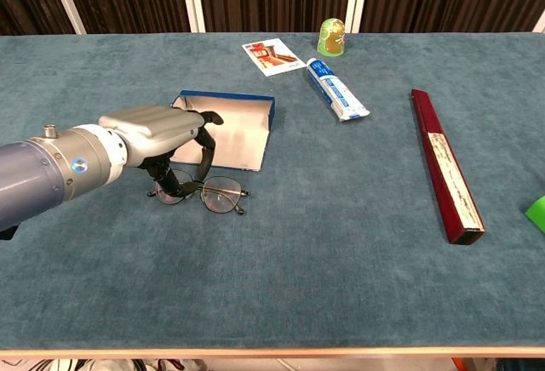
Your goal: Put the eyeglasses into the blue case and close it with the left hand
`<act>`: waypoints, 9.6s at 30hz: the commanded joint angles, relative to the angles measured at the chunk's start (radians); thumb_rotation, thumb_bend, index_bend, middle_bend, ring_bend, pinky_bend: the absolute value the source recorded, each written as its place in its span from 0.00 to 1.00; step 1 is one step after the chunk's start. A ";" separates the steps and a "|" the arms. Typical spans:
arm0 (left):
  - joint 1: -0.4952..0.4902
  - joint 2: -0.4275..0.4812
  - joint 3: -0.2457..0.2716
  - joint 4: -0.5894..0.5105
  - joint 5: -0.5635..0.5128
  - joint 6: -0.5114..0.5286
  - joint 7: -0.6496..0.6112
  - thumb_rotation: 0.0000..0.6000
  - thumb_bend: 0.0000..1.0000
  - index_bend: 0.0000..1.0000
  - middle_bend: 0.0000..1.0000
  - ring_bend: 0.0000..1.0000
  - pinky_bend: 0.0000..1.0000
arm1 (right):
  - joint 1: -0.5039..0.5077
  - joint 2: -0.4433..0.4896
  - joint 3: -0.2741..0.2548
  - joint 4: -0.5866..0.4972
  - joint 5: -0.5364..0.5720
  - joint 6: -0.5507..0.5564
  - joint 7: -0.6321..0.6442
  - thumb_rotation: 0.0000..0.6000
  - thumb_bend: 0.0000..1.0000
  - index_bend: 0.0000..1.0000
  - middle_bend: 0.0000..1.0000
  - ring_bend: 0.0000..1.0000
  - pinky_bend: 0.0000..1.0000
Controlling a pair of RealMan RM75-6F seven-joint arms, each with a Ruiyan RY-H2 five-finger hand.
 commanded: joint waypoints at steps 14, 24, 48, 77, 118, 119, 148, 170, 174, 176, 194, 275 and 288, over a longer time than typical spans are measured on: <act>-0.010 -0.011 -0.002 0.004 -0.008 0.006 0.012 1.00 0.40 0.54 0.03 0.00 0.00 | 0.000 0.002 0.000 -0.001 0.002 -0.002 0.002 1.00 0.06 0.00 0.00 0.00 0.17; -0.014 -0.016 0.003 0.006 -0.019 0.010 0.022 1.00 0.40 0.54 0.03 0.00 0.00 | 0.000 0.003 0.000 -0.003 0.003 -0.003 0.004 1.00 0.06 0.00 0.00 0.00 0.17; -0.015 -0.013 -0.003 -0.013 -0.025 0.032 0.026 1.00 0.44 0.57 0.05 0.00 0.00 | 0.000 0.005 0.002 -0.009 0.013 -0.008 0.006 1.00 0.06 0.00 0.00 0.00 0.17; -0.185 -0.103 -0.194 0.124 -0.302 0.105 0.254 1.00 0.44 0.57 0.05 0.00 0.00 | 0.001 0.011 0.002 -0.016 0.021 -0.018 0.017 1.00 0.06 0.00 0.00 0.00 0.17; -0.347 -0.316 -0.319 0.622 -0.424 -0.020 0.254 1.00 0.44 0.57 0.05 0.00 0.00 | 0.008 0.019 0.009 -0.023 0.047 -0.043 0.038 1.00 0.06 0.00 0.00 0.00 0.17; -0.349 -0.320 -0.322 0.630 -0.424 -0.021 0.255 1.00 0.44 0.57 0.05 0.00 0.00 | 0.009 0.019 0.009 -0.023 0.047 -0.043 0.039 1.00 0.06 0.00 0.00 0.00 0.17; -0.337 -0.317 -0.351 0.572 -0.364 0.061 0.258 1.00 0.43 0.33 0.04 0.00 0.00 | 0.011 0.022 0.006 -0.027 0.047 -0.050 0.044 1.00 0.07 0.00 0.00 0.00 0.17; -0.063 -0.007 -0.185 -0.032 -0.201 0.088 0.013 1.00 0.48 0.12 0.45 0.46 0.69 | 0.010 0.018 0.009 -0.031 0.058 -0.049 0.024 1.00 0.10 0.00 0.00 0.00 0.17; -0.051 0.007 -0.165 -0.037 -0.188 0.068 -0.016 1.00 0.48 0.04 0.56 0.56 0.72 | 0.009 0.018 0.010 -0.031 0.057 -0.046 0.022 1.00 0.10 0.00 0.00 0.00 0.17; -0.046 0.003 -0.159 -0.030 -0.185 0.063 -0.033 1.00 0.48 0.01 0.60 0.60 0.73 | 0.009 0.018 0.009 -0.031 0.058 -0.047 0.024 1.00 0.10 0.00 0.00 0.00 0.17; -0.056 -0.054 -0.126 0.064 -0.239 0.030 -0.055 1.00 0.48 0.00 0.63 0.64 0.75 | 0.009 0.023 0.011 -0.040 0.069 -0.054 0.027 1.00 0.10 0.00 0.00 0.00 0.17; -0.130 -0.169 -0.174 0.264 -0.328 0.007 0.006 1.00 0.48 0.00 0.63 0.64 0.75 | 0.009 0.030 0.013 -0.054 0.086 -0.066 0.022 1.00 0.11 0.00 0.00 0.00 0.17; -0.150 -0.192 -0.189 0.309 -0.344 0.011 0.040 1.00 0.48 0.00 0.63 0.64 0.75 | 0.010 0.031 0.013 -0.056 0.088 -0.068 0.023 1.00 0.11 0.00 0.00 0.00 0.17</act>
